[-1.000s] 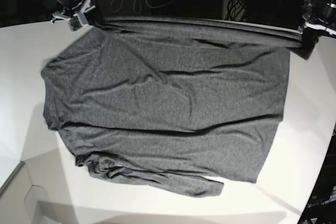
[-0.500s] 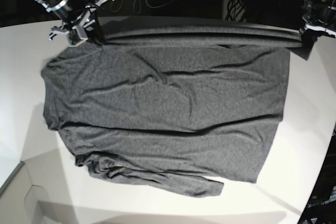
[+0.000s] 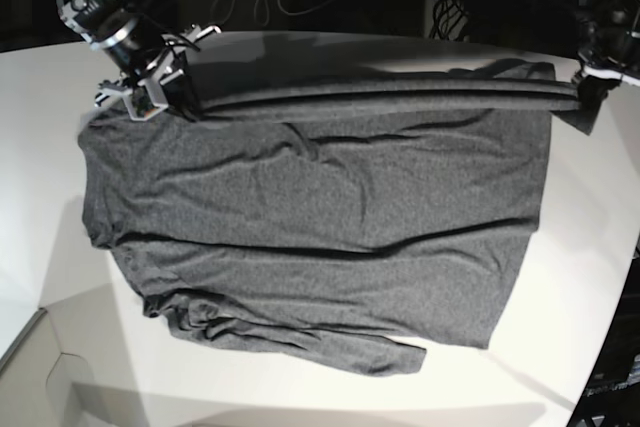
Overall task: Layout the t-shirt on the table in an organized manner, then fold the t-shirt properly
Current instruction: 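Lower the held shirt edge onto the table with both grippers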
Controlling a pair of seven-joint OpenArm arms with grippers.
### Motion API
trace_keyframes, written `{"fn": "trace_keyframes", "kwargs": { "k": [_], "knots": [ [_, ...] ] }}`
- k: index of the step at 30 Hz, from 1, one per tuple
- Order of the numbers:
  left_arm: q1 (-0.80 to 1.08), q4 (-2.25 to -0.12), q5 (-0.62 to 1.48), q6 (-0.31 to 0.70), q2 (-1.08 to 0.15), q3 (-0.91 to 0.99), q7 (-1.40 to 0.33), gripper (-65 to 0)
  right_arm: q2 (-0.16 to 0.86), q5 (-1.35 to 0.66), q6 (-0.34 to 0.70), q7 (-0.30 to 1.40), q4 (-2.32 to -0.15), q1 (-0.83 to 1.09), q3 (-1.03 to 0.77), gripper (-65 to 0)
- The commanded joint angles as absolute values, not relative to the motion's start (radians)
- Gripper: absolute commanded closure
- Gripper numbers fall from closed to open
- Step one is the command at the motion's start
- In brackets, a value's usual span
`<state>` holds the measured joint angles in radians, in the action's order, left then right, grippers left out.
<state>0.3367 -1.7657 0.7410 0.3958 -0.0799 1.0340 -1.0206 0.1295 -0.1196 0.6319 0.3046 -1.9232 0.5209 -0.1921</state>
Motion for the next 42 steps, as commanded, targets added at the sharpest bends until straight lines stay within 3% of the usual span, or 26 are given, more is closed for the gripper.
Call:
{"fn": "trace_keyframes", "kwargs": {
  "k": [1, 25, 37, 39, 42],
  "knots": [
    [0.332, -1.761, 0.734, 0.397, -0.09, 1.041, -1.003, -0.3, 0.134, -0.133, 0.636, 0.28, -1.931, 0.512, -0.196, 0.0],
    [0.229, -1.577, 0.684, 0.39, -0.09, 1.036, -1.003, -0.5, 0.134, -0.128, 0.634, 0.28, -1.776, 0.374, -0.131, 0.0],
    [0.217, -1.577, 0.642, 0.39, -0.074, 0.937, -0.995, -0.7, 0.139, -0.128, 0.634, 0.28, -1.733, 0.318, -0.134, 0.0],
    [0.219, -1.577, 0.642, 0.39, -0.074, 0.938, -0.995, -3.9, 0.139, -0.128, 0.634, 0.28, -1.733, 0.315, -0.134, 0.0],
    [0.219, -1.577, 0.642, 0.389, -0.074, 0.938, -0.995, -15.4, 0.139, -0.128, 0.634, 0.28, -1.733, 0.314, -0.134, 0.0]
  ]
}}
